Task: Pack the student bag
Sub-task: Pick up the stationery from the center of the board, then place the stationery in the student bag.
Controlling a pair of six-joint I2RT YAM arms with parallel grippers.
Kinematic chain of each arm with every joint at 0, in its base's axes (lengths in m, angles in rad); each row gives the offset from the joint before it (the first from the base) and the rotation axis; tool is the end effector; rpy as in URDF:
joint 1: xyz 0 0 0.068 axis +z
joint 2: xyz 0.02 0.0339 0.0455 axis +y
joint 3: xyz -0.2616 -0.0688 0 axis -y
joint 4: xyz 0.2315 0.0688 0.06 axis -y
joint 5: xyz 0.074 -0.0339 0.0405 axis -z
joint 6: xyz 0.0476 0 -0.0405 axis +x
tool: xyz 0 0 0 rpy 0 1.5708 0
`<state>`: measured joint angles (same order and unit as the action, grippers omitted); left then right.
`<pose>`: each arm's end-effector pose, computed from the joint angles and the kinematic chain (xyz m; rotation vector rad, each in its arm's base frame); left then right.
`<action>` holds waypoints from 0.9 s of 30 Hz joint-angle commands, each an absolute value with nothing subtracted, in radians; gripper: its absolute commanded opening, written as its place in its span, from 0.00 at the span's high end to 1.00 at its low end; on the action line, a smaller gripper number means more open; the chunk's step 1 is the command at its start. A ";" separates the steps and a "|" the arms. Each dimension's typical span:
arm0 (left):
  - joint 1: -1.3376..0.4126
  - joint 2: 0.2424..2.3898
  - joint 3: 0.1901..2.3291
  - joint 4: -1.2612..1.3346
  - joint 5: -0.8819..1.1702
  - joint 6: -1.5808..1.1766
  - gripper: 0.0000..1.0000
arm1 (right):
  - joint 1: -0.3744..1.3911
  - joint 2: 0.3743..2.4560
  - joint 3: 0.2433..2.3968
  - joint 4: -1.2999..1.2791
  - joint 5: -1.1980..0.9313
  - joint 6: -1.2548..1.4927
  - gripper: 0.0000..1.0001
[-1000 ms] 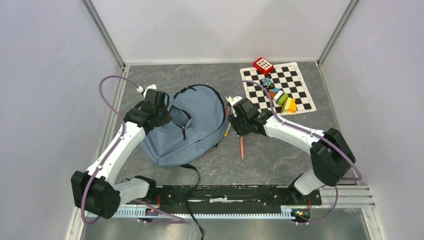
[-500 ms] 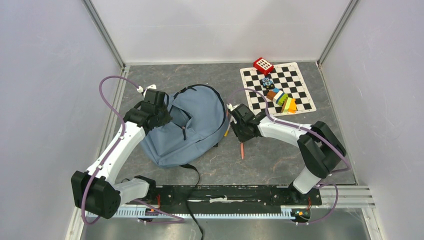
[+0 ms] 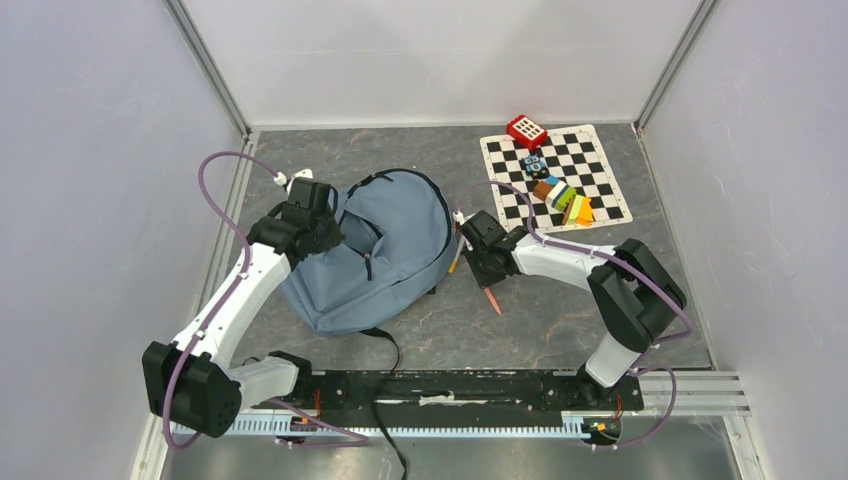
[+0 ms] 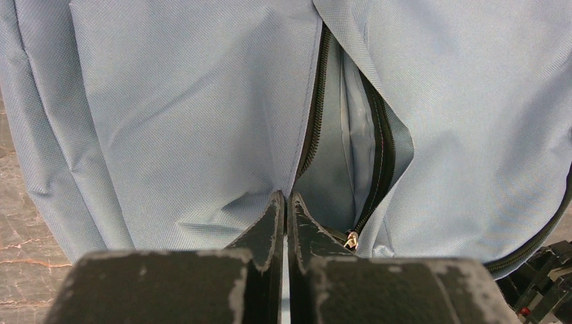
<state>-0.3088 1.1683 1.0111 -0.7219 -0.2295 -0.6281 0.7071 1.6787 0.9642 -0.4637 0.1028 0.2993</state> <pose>0.2246 -0.0603 0.2845 -0.4843 2.3751 -0.1450 0.2379 0.1969 0.1551 -0.5284 2.6943 0.1395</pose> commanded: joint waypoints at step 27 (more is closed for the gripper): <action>-0.294 1.138 1.030 -0.658 -0.191 -0.621 0.98 | 0.783 1.807 1.606 -0.241 -0.198 0.392 1.00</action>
<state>-0.3019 1.1679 1.0145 -0.7074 -0.2169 -0.6239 0.7368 1.6901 1.4845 -0.3393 -0.0849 0.3126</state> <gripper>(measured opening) 0.033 0.145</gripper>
